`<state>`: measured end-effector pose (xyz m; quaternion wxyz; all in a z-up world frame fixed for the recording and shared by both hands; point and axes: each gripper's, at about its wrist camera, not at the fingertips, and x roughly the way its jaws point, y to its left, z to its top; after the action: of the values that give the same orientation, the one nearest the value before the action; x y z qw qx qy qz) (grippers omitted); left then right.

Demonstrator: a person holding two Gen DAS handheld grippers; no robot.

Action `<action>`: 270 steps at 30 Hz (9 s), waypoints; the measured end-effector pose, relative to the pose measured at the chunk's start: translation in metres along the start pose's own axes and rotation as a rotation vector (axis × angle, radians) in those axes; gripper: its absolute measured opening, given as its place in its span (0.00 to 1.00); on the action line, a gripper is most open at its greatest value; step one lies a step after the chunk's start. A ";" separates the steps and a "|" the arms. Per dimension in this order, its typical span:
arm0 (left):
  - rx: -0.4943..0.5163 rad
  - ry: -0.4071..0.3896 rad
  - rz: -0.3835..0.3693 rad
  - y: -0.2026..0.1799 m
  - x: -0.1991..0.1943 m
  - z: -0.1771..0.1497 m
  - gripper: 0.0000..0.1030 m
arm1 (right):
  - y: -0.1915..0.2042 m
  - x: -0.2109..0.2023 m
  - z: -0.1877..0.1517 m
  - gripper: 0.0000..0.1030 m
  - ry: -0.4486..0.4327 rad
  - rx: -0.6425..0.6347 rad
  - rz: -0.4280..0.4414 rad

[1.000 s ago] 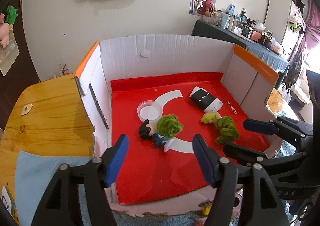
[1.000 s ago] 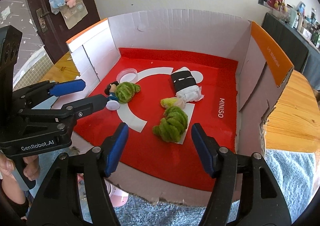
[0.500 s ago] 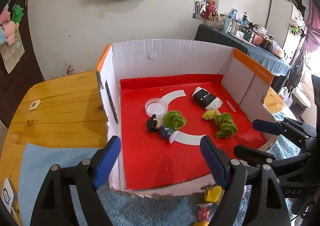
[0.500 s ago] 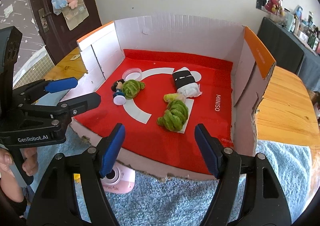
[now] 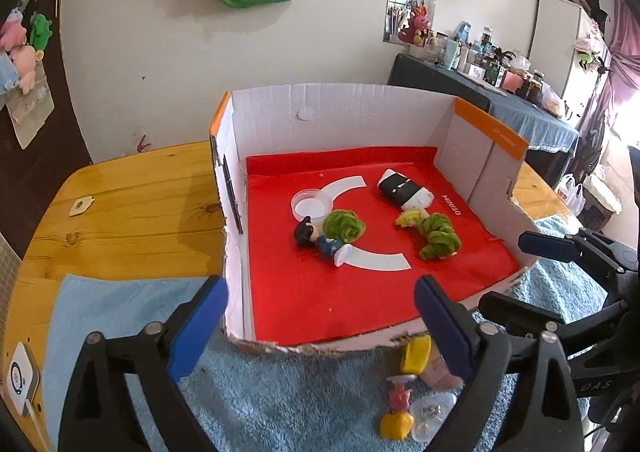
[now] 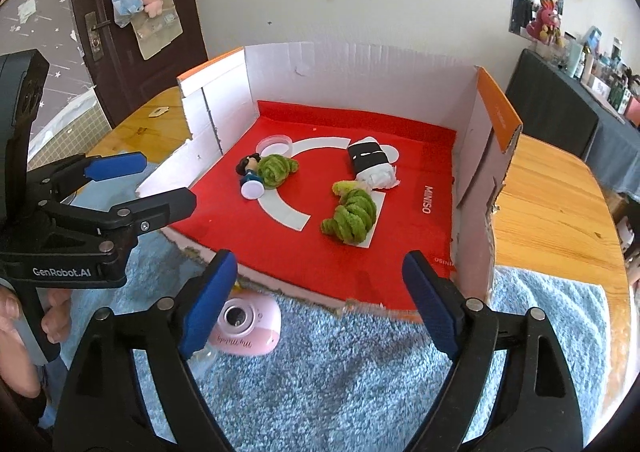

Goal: Organize objects
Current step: 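Withdraw both open tools from the box back toward the towel, then grasp the pink round device with the right tool while the left tool grasps the yellow-and-pink toy, then carry the pink device and the yellow-and-pink toy up over the box wall with both tools, then lower the pink device onto the red floor while the left tool lowers its toy beside the figurine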

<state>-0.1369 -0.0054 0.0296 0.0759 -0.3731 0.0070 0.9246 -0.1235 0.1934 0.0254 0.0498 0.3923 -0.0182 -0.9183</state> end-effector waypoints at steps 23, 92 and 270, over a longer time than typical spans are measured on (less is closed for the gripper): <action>0.012 0.002 0.002 -0.007 -0.024 -0.028 1.00 | 0.010 -0.020 -0.031 0.92 -0.004 -0.004 0.015; 0.101 0.176 -0.015 -0.009 0.014 -0.075 0.89 | 0.010 0.032 -0.037 0.93 0.133 -0.011 0.014; 0.015 0.187 -0.124 -0.007 0.089 0.015 0.21 | -0.025 0.083 0.035 0.50 0.179 -0.023 -0.012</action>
<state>-0.2096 0.0144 -0.0204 0.1348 -0.4568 -0.0023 0.8793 -0.2077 0.2092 -0.0114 0.0503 0.4722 -0.0005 -0.8801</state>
